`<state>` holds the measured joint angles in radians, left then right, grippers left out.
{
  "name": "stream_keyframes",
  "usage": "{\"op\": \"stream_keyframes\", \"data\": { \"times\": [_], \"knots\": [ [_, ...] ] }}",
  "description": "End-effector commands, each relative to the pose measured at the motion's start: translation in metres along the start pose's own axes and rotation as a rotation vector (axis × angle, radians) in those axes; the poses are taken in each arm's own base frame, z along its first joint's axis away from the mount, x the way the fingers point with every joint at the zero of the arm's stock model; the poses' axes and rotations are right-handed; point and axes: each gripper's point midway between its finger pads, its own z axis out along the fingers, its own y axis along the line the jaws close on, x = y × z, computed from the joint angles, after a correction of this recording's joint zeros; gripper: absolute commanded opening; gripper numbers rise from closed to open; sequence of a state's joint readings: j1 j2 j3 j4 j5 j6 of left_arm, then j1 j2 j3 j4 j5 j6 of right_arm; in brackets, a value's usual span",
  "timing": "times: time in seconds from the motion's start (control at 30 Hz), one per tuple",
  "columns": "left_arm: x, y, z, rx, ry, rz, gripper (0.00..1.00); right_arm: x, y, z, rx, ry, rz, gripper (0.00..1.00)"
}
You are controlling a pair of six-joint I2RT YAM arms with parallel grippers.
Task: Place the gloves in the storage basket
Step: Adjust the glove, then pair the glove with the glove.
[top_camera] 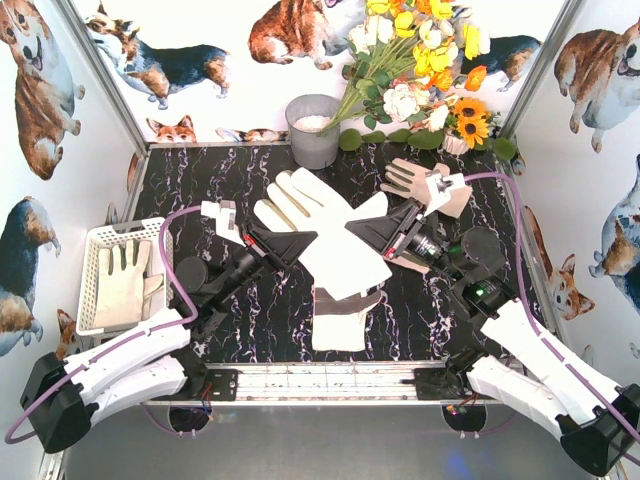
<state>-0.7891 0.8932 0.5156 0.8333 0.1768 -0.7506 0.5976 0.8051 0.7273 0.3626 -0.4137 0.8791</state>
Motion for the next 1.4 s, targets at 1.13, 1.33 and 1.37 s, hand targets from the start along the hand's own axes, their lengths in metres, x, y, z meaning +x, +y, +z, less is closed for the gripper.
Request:
{"op": "stream_keyframes", "data": {
  "times": [1.13,1.33,1.37],
  "knots": [
    [0.101,0.115,-0.040,-0.595,0.414,-0.037,0.00,0.088,-0.101,-0.068,0.475,0.398,-0.219,0.00],
    [0.135,0.133,-0.042,-0.685,0.496,0.036,0.00,0.126,-0.141,-0.093,0.687,0.403,-0.172,0.00],
    [0.141,0.136,-0.043,-0.694,0.509,0.044,0.00,0.130,-0.147,-0.097,0.710,0.408,-0.167,0.00]
  ]
}}
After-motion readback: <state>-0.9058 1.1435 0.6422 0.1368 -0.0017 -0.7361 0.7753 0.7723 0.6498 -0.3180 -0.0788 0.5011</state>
